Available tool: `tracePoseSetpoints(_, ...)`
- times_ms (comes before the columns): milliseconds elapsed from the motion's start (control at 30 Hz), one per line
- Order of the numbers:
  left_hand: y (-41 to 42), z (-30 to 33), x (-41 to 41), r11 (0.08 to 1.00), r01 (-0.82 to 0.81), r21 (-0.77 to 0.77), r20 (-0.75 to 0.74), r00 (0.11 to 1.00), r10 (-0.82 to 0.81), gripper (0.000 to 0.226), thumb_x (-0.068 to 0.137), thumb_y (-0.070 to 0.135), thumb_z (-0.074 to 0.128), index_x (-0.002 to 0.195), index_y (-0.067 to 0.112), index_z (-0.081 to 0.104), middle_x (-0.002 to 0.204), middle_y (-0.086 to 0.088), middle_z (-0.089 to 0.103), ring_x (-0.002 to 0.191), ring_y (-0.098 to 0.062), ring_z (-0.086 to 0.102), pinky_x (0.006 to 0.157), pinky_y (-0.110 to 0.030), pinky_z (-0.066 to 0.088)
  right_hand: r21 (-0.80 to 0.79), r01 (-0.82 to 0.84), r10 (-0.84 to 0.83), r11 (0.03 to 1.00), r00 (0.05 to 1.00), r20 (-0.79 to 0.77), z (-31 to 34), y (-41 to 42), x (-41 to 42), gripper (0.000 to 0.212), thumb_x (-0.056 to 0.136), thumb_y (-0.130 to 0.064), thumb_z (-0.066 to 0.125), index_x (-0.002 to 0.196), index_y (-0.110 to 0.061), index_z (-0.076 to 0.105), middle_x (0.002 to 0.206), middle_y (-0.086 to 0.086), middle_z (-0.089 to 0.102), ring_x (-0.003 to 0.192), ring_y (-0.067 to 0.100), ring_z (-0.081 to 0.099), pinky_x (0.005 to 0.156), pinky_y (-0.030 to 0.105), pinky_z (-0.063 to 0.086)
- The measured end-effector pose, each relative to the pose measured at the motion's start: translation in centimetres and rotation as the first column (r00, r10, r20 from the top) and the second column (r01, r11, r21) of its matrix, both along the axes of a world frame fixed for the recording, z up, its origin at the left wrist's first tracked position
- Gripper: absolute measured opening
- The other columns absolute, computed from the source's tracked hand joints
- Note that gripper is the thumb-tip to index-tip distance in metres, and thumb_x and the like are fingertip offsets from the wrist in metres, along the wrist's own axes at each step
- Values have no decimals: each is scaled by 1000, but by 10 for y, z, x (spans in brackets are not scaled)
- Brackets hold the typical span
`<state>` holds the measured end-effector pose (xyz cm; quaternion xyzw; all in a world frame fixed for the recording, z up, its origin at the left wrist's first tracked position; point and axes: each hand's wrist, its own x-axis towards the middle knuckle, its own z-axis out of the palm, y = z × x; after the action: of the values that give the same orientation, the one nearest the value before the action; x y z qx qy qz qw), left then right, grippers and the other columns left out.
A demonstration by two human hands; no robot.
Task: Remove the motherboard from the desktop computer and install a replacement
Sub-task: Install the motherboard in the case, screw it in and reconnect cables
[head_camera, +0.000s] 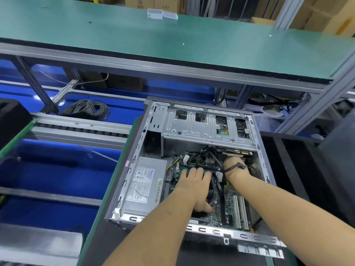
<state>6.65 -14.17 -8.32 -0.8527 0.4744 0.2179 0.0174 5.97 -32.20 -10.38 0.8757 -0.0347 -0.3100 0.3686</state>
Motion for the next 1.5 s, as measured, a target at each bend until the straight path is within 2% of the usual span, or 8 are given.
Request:
tracePoseSetpoints(167,1,-1,1,1000,-2,-4,3,1000,2,110,77,67,70,154,13,13,155,-12,23,142,-35,21,118,-55,17,1,124,-124,992,992,13,-3,1,3,38,100,0,39,128,-9,61,128,6,64,114,27,62,75,34,50)
tracePoseSetpoints(300,0,-1,0,1000,0,11,20,1000,0,111,78,68,69,155,13,11,156,-12,21,143,-35,20,118,-55,16,-28,246,-242,969,966,89,-4,9,-3,41,89,4,45,113,-18,69,107,-9,67,60,7,46,50,21,34)
tracePoseSetpoints(367,0,-1,0,1000,-2,17,19,1000,2,113,78,69,68,156,13,9,157,-12,19,144,-35,19,119,-55,16,-24,264,-260,964,959,113,-5,10,-3,38,86,6,47,107,-16,70,102,-6,67,51,8,31,42,41,41)
tracePoseSetpoints(533,0,-2,0,1000,-9,26,16,1000,8,113,77,71,67,156,15,9,157,-12,18,144,-35,19,118,-55,16,45,297,-301,954,946,123,2,10,-4,28,86,8,46,91,-16,60,84,-1,54,51,8,29,39,47,39)
tracePoseSetpoints(700,-4,-2,1,997,-23,73,18,1000,22,116,75,72,68,156,15,7,158,-11,15,145,-35,17,118,-55,16,103,294,-308,950,936,170,6,10,-5,28,89,9,45,92,-16,58,74,2,47,54,8,30,52,21,24)
tracePoseSetpoints(933,-3,4,-2,996,-26,88,28,999,24,119,76,74,66,157,12,4,160,-12,12,147,-36,13,120,-55,13,208,195,-238,958,950,204,17,28,-19,28,100,-16,45,125,-15,56,121,4,56,109,21,57,71,30,38)
tracePoseSetpoints(1233,13,13,4,997,3,77,63,998,-8,127,74,77,66,158,11,-3,164,-8,6,151,-30,6,123,-50,6,859,342,-864,382,461,201,18,26,-21,21,102,-16,48,113,-3,61,118,17,63,108,32,61,75,31,47)
tracePoseSetpoints(1500,14,3,4,992,-7,128,70,998,-2,118,81,76,58,158,14,-5,164,-11,4,148,-38,12,121,-56,9,841,393,-795,371,603,70,2,11,11,36,105,-30,40,116,-4,63,120,18,65,106,31,64,77,30,46)
